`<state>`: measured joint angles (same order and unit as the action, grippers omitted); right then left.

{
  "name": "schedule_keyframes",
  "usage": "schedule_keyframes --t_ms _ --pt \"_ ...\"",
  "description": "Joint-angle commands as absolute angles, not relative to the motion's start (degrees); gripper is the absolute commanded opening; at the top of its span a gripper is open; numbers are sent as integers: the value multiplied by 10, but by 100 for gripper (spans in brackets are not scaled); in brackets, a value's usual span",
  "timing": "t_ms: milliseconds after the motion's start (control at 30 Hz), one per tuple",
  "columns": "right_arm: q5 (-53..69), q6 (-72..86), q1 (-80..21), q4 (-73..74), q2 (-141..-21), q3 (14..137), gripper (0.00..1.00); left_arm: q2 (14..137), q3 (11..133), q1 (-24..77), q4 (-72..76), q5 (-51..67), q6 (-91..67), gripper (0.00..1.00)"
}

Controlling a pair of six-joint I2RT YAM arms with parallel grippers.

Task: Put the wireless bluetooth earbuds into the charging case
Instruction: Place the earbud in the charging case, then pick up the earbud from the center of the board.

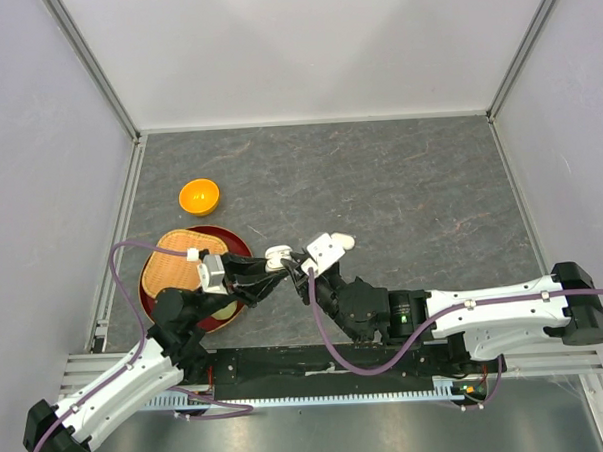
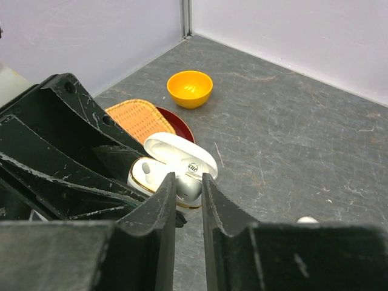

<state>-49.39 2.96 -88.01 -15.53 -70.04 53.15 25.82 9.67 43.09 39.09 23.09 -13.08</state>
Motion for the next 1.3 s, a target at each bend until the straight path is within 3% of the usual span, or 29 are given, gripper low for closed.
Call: schedule_keyframes --t_ms 0,133,233,267,300,400,433,533,667,933,1133,1267 --pt "-464 40 -889 -142 -708 541 0 247 106 431 439 250 -105 2" --pt "-463 61 -889 -115 -710 554 2 244 105 432 439 246 -106 2" --pt "-467 85 -888 -90 -712 569 15 245 104 431 438 244 -109 2" --pt "-468 91 -889 -77 -712 577 35 246 105 431 438 244 -108 2" --pt "-469 106 -889 -75 -711 581 43 245 103 432 438 244 -110 2" --pt "-468 133 -888 -70 -702 588 58 246 102 432 436 244 -112 2" --pt "-467 142 -889 -71 -698 589 69 243 102 431 435 244 -112 2" --pt "-444 165 -884 -94 -666 587 87 239 101 432 429 241 -113 2" --pt "-437 177 -874 -148 -598 563 96 228 98 431 419 233 -114 2" --pt "-550 227 -829 -85 -538 555 98 213 98 431 405 223 -114 2" --pt "-576 434 -738 116 -537 570 98 214 104 432 402 226 -115 2" --pt "-418 573 -604 305 -579 606 98 210 106 431 397 225 -115 2"
